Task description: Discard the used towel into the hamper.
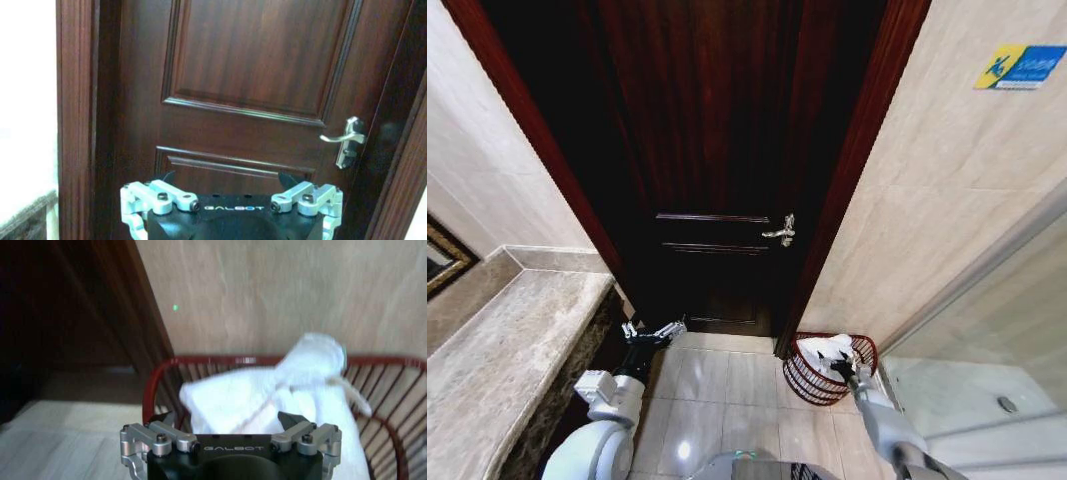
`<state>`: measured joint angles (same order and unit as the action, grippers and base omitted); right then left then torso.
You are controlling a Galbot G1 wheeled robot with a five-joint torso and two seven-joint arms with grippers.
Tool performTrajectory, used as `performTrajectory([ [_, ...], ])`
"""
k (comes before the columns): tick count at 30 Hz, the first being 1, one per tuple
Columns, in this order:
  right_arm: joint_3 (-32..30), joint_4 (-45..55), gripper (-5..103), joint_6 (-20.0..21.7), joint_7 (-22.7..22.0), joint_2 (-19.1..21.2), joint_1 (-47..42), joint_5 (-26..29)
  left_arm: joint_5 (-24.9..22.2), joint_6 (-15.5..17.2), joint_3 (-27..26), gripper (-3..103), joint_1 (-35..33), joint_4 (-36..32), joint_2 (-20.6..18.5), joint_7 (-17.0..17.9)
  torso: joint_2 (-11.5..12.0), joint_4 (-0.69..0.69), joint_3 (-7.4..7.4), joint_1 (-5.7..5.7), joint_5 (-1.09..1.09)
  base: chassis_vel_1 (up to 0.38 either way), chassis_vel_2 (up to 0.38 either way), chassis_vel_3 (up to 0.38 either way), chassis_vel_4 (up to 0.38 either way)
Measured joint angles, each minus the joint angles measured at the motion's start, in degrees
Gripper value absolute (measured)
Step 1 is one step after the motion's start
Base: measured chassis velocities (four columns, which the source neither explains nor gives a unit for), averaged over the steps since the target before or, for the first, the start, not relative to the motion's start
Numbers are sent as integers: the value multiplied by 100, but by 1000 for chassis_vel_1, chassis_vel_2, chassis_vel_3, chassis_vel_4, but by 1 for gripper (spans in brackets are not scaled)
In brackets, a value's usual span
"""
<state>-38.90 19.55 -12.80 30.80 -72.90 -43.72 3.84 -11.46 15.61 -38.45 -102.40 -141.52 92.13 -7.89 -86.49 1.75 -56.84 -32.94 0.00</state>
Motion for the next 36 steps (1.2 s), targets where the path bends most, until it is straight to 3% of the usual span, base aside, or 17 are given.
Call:
performTrajectory([
  [4, 27, -93, 100, 315, -3, 63, 90, 43, 0, 0, 0, 100, 0, 0, 0, 0, 0, 0, 0, 0, 1, 0, 0, 0, 0],
  [7, 19, -373, 100, 611, -256, 123, 321, 133, 0, 0, 0, 100, 0, 0, 0, 0, 0, 2, 0, 0, -1, 0, 0, 0, 0],
  [10, -89, -616, 100, 867, -901, 150, 595, 133, 0, 0, 0, 100, 0, 0, 0, 0, 0, 2, 0, 0, 2, 0, 0, 0, 0],
  [14, -68, -528, 100, 824, -1283, 60, 521, -26, 0, 0, 0, 100, 0, 0, 0, 0, 0, 2, 0, 0, -1, 0, 0, 0, 0],
  [22, -10, -429, 100, 481, -1815, -76, 281, -1166, 0, 0, 0, 100, 0, 0, 0, 0, 0, 1, 0, 0, -4, 0, 0, 0, 0],
  [25, -70, -479, 100, 586, -1825, -76, 281, -1340, 0, 0, 0, 100, 0, 0, 0, 0, 0, 1, 0, 0, 2, 0, 0, 0, 0],
  [27, -195, -616, 100, 731, -1704, -99, 302, -1018, 0, 0, 0, 100, 0, 0, 0, 0, 0, 1, 1, 0, 0, 0, 0, 0, 0],
  [31, -338, -675, 100, 842, -1523, -126, 335, -958, 0, 0, 0, 100, 0, 0, 0, 0, 0, 0, 0, 0, 0, 0, 0, 0, 0],
  [36, -310, -408, 100, 470, -1327, -173, 197, -776, 0, 0, 0, 100, 0, 0, 0, 0, 0, 2, 0, 0, -2, 0, 0, 0, 0],
])
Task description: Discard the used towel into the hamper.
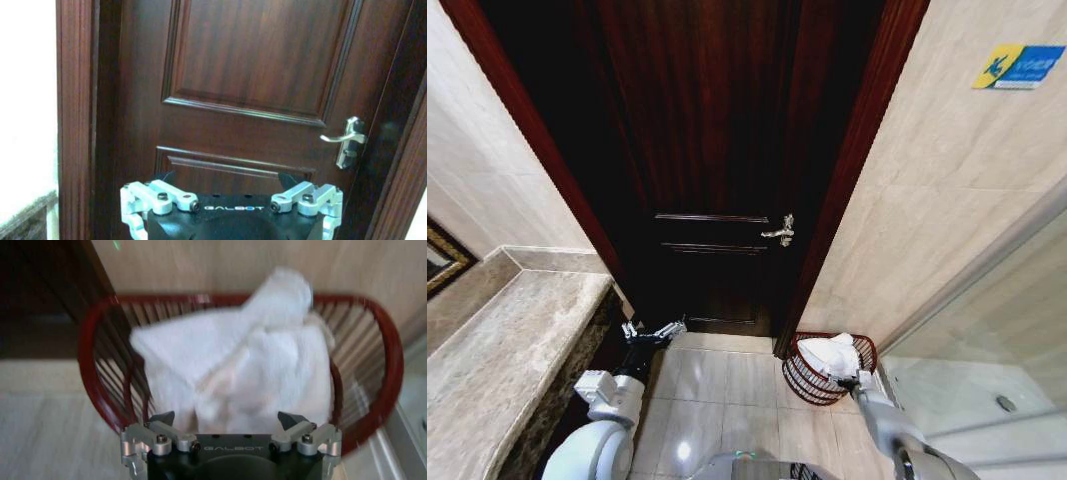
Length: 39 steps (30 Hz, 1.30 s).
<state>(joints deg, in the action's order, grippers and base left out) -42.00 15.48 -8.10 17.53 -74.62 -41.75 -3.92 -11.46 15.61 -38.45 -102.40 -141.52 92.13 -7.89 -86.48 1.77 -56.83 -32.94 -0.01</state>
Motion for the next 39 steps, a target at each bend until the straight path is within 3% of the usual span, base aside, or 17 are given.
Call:
performTrajectory([
  [2, 137, 502, 100, -339, 347, 65, -324, 529, 0, 0, 0, 100, 0, 0, 1, 0, 0, 1, 0, 0, 2, 0, 0, 0, 0],
  [3, 137, 502, 100, -339, 347, 65, -324, 529, 0, 0, 0, 100, 0, 0, 1, 0, 0, 1, 0, 0, 2, 0, 0, 0, 0],
  [4, 237, 801, 100, -359, 519, 109, -494, 863, 0, 0, 0, 100, 0, 0, -1, 0, 0, -1, -1, 0, -2, 0, 0, 0, 0],
  [5, 508, 1454, 100, -301, 517, 216, -838, 1367, 0, 0, 0, 100, 0, 0, -1, 0, 0, 0, 0, 0, 1, 0, 0, 0, 0],
  [6, 508, 1454, 100, -301, 517, 216, -838, 1367, 0, 0, 0, 100, 0, 0, -1, 0, 0, 0, 0, 0, 1, 0, 0, 0, 0],
  [7, 654, 2147, 100, -183, 409, 303, -1214, 1683, 0, 0, 0, 100, 1, 0, 0, 0, 0, 0, 0, 0, 8, 0, 0, 0, 0],
  [8, 737, 2910, 100, 15, 244, 374, -1659, 1816, 0, 0, 0, 100, 0, 0, -1, 0, 0, -2, 0, 0, 2, 0, 0, 0, 0],
  [9, 737, 2910, 100, 15, 244, 374, -1659, 1816, 0, 0, 0, 100, 0, 0, -1, 0, 0, -2, 0, 0, 2, 0, 0, 0, 0],
  [13, 607, 4724, 100, 92, -241, 429, -2803, 1882, 0, 0, 0, 100, 0, 0, 0, 0, -1, -2, 0, 1, 0, 0, 0, 0, 0],
  [19, 214, 5825, 100, 11, -441, 285, -3598, 1904, 0, 0, 0, 100, 0, 0, 0, 0, -1, -1, 0, 1, 2, 0, 0, 0, 0],
  [22, -78, 6989, 100, 141, -622, 188, -4459, 2180, 0, 0, 0, 100, 0, 0, 0, 0, -1, -2, 0, 1, 3, 0, 0, 0, 0],
  [27, -255, 7804, 100, 165, -661, 91, -5066, 2402, 0, 0, 0, 100, 0, 0, 0, 0, -1, -1, 0, 1, 2, 0, 0, 0, 0],
  [30, -403, 8832, 100, 161, -719, -138, -5721, 2544, 0, 0, 0, 100, 1, -1, 0, 0, -1, -1, 1, 1, -2, 0, 0, 0, 0],
  [33, -450, 9113, 100, 154, -745, -233, -5880, 2565, 0, 0, 0, 100, 0, 0, 0, 0, -1, 0, 1, 1, 4, 0, 0, 0, 0],
  [35, -577, 9936, 100, 32, -948, -634, -6287, 2543, 0, 0, 1, 100, 0, 0, 0, -1, -1, -1, 0, 1, 3, 0, 0, 0, 0],
  [39, -633, 10503, 100, -30, -1118, -984, -6590, 2607, 0, 0, 0, 100, 0, 0, 0, 0, -1, 0, 0, 0, 1, 0, 0, 0, 0],
])
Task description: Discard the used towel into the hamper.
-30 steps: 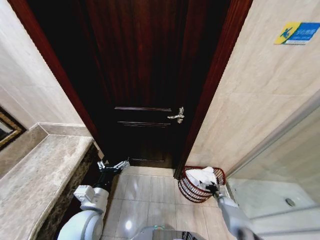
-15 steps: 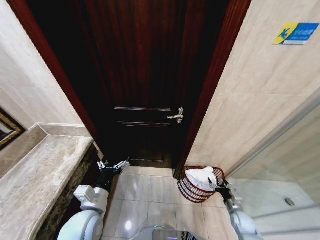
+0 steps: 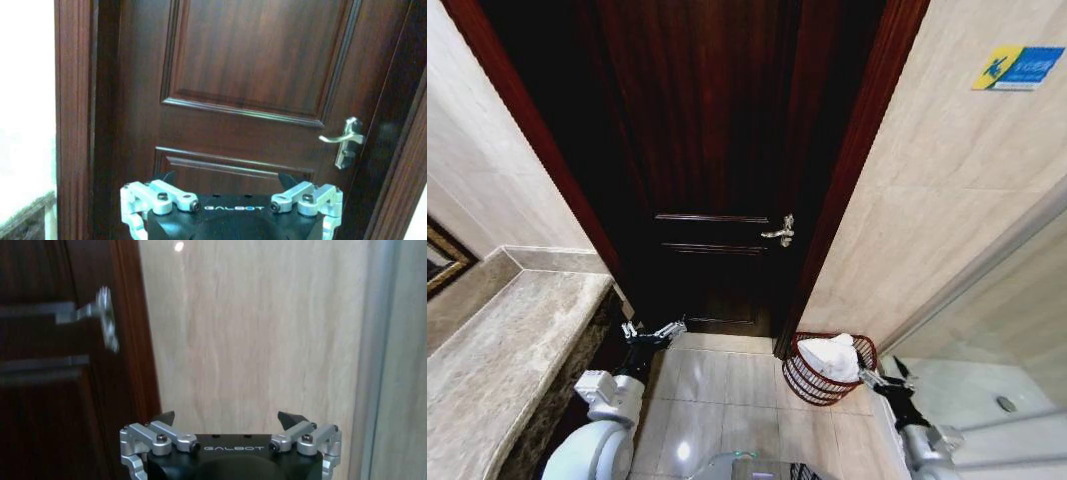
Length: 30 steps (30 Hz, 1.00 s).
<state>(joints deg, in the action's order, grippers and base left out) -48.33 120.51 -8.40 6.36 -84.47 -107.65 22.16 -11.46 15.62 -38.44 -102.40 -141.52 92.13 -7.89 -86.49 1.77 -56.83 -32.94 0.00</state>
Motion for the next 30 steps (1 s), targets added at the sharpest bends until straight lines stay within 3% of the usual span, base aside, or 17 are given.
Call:
performTrajectory([
  [4, -4, 646, 100, -204, -12, -305, -434, 54, 0, 0, -1, 100, 0, 0, 0, 1, 0, -1, 0, 0, 1, 0, 0, 0, 0],
  [8, 61, 1384, 100, -695, 5, -595, -808, -325, 0, 0, 0, 100, 0, 0, 0, 0, 0, -1, 0, 0, 1, 0, 0, 0, 0],
  [25, 208, 1672, 101, -1117, -310, -216, -720, -181, 0, 0, 0, 100, 0, 0, 0, 0, 0, -1, -1, 0, 0, 0, 0, 0, 0],
  [30, 225, 1775, 100, -1037, -344, -50, -692, 376, 0, 0, 0, 100, 0, -1, 0, 0, 0, 0, -1, 0, 1, 0, 0, 0, 0],
])
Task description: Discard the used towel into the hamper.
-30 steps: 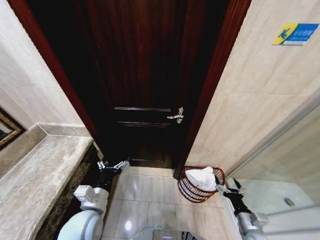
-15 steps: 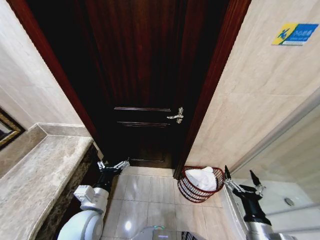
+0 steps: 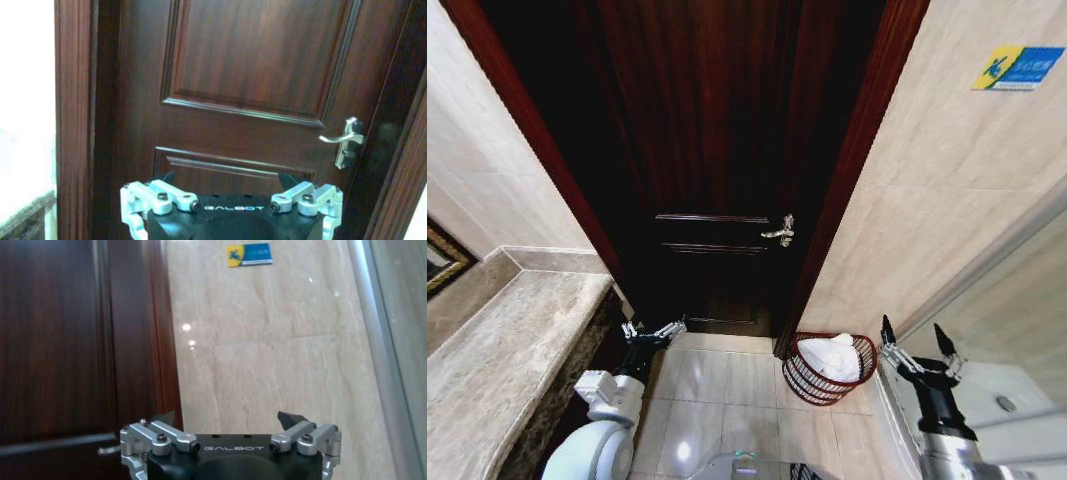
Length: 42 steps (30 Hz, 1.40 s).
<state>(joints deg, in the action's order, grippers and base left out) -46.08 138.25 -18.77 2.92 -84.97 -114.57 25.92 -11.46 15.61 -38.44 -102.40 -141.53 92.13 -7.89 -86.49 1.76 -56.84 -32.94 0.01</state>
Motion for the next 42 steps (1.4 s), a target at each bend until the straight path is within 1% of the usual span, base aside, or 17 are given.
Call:
performTrajectory([
  [2, -30, 0, 100, -2, 21, -2, 60, 155, 0, 0, 0, 100, 0, 1, 0, 0, 0, 0, 0, 0, -2, 0, 0, 0, 0],
  [7, -96, -1, 100, -82, 116, 22, 120, 191, 0, 0, 0, 100, 0, 0, 0, 0, 0, 0, 0, 0, -1, 0, 0, 0, 0],
  [11, -285, -61, 100, -160, 205, 30, 201, 278, 0, 0, 0, 100, 0, 0, 0, 0, 0, 0, 0, 0, -1, 0, 0, 0, 0],
  [13, -305, -140, 100, -208, 446, 44, 240, 463, 0, 0, 0, 100, 0, 1, 0, 0, 0, 0, 0, 0, -2, 0, 0, 0, 0],
  [15, -249, -204, 100, -203, 579, 30, 281, 559, 0, 0, 0, 100, 0, 0, 0, 0, 0, 0, 0, 0, -1, 0, 0, 0, 0],
  [25, -223, -291, 100, -82, 660, 2, 394, 587, 0, 0, 0, 100, 0, 1, 0, 0, 0, 0, 0, 0, -1, -44, -59, -56, -48],
  [29, -225, -375, 100, -110, 698, -28, 418, 583, 0, 0, 0, 100, 0, 1, 0, 0, 0, 0, 0, 0, -2, -95, -91, -91, -77],
  [33, -188, -410, 100, -249, 697, -65, 430, 587, 0, 0, 0, 100, 0, 1, 0, 0, 0, 0, 0, 0, -1, -116, -102, -86, -114],
  [35, -173, -485, 100, -399, 699, -102, 461, 578, 0, 0, 0, 100, 0, 1, 0, 0, 0, 0, 0, 0, -1, -104, -113, -112, -136],
  [42, -165, -489, 100, -473, 716, -128, 442, 525, 0, 0, 0, 100, 0, 1, 0, 0, 0, 0, 0, 0, -1, -128, -123, -117, -123],
])
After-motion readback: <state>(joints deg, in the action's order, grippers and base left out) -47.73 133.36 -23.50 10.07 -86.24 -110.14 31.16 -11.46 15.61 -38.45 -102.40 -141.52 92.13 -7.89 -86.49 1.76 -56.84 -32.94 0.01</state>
